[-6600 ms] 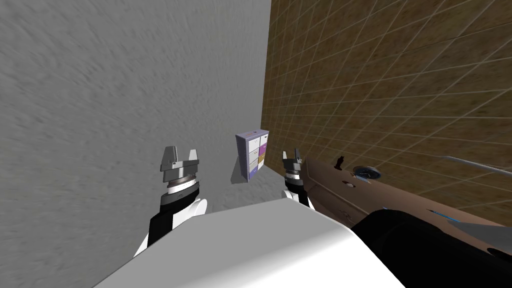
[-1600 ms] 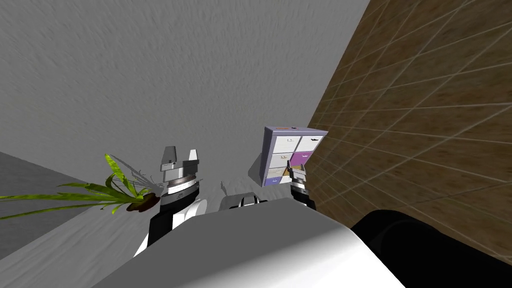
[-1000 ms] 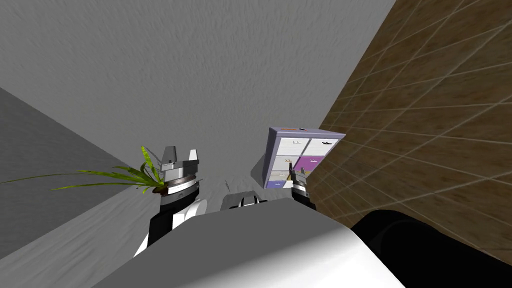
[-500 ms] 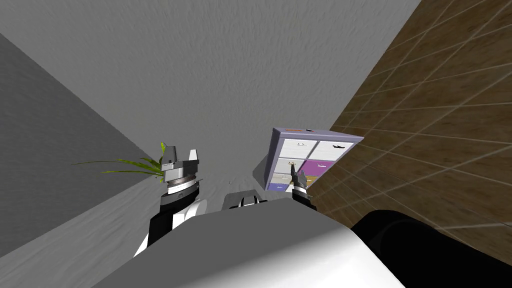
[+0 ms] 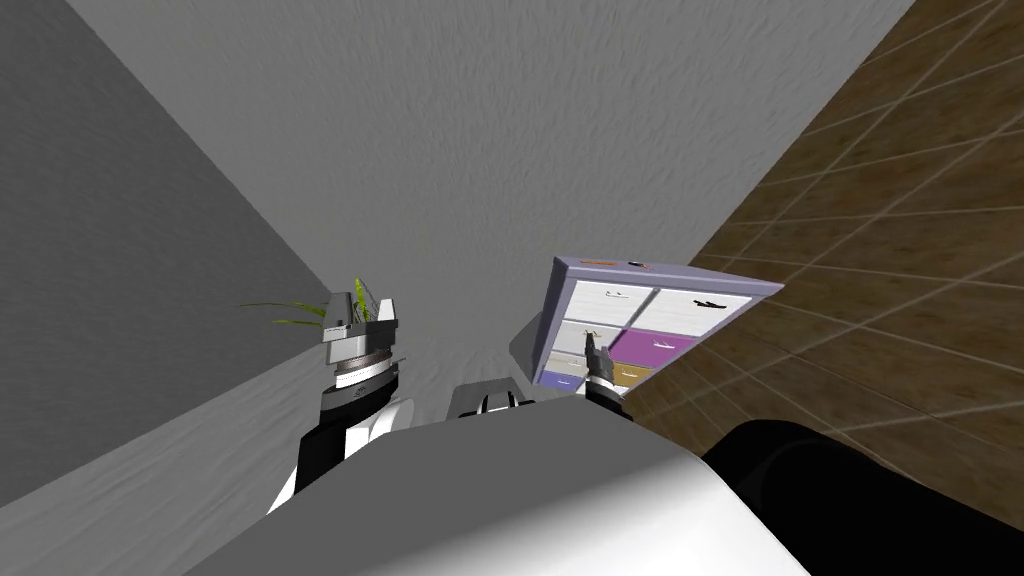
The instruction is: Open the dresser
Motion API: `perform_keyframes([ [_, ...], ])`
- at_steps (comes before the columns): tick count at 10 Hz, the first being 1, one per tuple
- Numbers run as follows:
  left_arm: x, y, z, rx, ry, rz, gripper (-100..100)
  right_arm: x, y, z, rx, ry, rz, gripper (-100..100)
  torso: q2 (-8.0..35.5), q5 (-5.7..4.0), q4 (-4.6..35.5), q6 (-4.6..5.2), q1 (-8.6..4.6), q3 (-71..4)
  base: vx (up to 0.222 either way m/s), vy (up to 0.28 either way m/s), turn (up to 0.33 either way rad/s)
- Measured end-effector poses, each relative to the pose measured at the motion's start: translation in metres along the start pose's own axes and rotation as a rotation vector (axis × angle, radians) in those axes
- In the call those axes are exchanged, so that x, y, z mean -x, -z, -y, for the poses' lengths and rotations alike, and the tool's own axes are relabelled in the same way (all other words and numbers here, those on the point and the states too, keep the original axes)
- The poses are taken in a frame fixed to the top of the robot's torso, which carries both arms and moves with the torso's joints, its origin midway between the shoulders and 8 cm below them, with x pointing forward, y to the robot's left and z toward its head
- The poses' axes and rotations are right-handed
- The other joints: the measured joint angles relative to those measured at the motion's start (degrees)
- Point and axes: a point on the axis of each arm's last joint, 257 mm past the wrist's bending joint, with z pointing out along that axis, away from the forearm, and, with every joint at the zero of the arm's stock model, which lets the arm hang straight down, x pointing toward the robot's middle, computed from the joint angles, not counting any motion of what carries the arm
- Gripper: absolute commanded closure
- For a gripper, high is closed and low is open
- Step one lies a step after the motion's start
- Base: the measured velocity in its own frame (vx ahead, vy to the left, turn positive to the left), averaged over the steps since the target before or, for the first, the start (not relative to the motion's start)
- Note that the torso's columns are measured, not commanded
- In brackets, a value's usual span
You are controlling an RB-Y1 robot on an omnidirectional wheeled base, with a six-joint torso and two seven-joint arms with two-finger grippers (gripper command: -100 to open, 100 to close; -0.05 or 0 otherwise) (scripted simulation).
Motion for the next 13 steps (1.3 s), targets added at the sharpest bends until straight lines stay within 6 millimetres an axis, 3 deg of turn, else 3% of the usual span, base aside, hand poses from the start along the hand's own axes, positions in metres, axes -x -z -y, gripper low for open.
perform_keyframes([
  [13, 0.000, 0.000, 0.000, 0.000, 0.000, 0.000, 0, 0.013, 0.023, -0.065, 0.166, -0.362, 0.006, -100, -0.01, 0.01, 0.00, 0.00, 0.02, -0.01, -0.013, -0.051, 0.171],
])
